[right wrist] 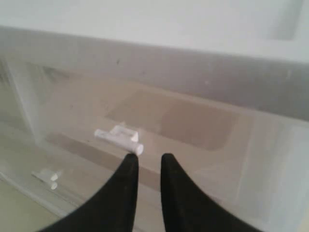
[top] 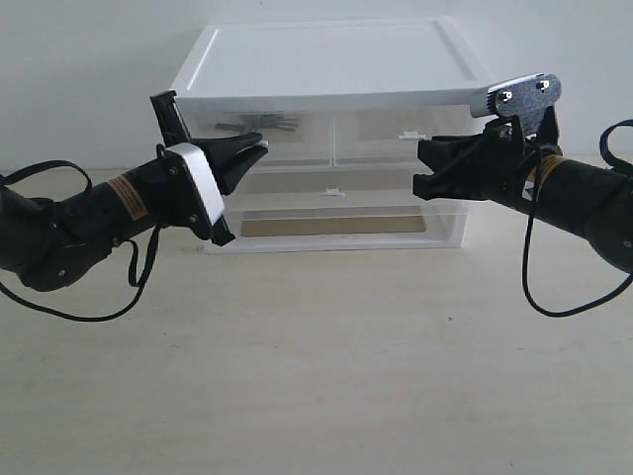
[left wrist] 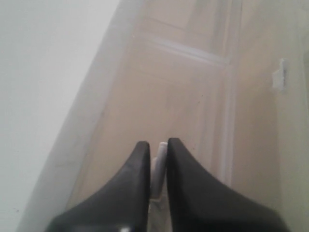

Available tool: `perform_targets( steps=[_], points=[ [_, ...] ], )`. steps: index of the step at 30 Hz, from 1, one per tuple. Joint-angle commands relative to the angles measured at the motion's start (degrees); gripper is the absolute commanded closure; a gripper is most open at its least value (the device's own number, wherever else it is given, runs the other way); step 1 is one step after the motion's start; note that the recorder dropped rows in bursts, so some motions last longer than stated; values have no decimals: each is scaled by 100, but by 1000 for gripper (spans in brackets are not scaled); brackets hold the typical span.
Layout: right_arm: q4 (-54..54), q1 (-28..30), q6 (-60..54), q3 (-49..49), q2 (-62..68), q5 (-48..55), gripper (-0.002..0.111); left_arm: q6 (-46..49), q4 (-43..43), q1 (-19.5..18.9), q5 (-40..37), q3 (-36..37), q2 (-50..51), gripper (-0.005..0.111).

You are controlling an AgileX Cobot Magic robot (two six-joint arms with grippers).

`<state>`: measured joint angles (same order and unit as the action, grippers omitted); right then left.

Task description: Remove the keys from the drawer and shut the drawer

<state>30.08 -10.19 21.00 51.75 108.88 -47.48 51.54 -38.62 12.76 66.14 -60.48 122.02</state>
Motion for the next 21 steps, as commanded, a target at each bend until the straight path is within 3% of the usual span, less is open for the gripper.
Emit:
perform_targets(
  steps=[1,12,21],
  points=[
    [-343,43,-45,38,-32,-49,91,382,605,-5,-481,-38,8,102],
    [-518,43,-137,38,-32,77,91,457,454,-5,-403,112,-24,102],
    [-575,43,-137,38,-32,77,91,512,434,329,-327,542,-400,102]
  ],
)
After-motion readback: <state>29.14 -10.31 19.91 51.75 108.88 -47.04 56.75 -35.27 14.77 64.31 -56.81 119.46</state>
